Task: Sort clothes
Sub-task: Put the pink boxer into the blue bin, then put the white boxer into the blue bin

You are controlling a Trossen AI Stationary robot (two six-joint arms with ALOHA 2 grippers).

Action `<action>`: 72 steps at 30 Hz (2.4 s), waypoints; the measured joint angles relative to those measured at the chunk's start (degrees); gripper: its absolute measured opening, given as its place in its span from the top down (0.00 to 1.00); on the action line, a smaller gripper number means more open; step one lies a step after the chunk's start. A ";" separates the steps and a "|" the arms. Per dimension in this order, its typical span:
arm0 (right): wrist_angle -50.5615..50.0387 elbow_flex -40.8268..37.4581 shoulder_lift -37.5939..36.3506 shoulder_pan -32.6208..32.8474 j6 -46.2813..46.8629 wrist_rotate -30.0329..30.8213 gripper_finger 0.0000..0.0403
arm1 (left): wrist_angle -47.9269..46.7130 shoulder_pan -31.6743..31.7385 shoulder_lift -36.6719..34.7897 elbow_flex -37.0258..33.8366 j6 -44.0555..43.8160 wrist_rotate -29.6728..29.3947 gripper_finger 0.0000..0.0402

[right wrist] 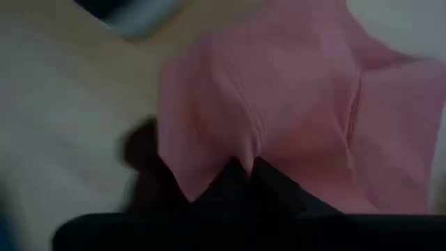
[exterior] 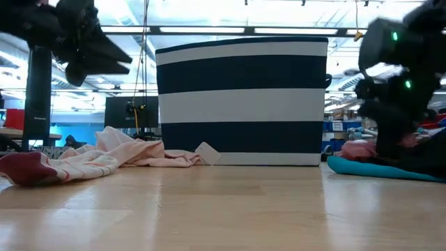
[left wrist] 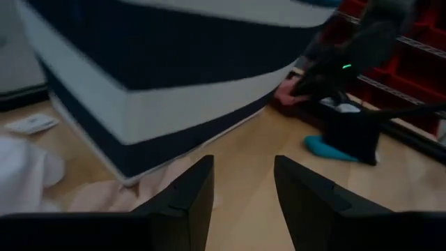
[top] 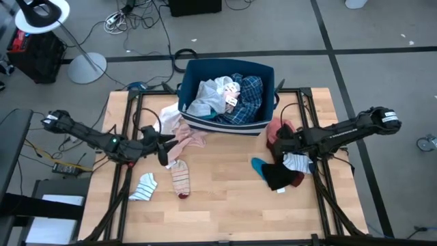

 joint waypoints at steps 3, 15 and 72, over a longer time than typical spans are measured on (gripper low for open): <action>-7.82 6.56 -0.93 1.82 0.30 -0.48 0.96 | -0.13 -1.69 0.09 -2.68 -2.80 -4.52 0.61; -42.95 46.04 -1.34 13.15 5.14 10.11 0.99 | -1.03 -2.57 0.09 -8.88 -9.88 -12.43 0.61; -23.46 72.79 13.83 -23.01 -45.32 -11.42 0.55 | -10.05 13.26 0.02 -8.90 -5.06 -9.54 0.61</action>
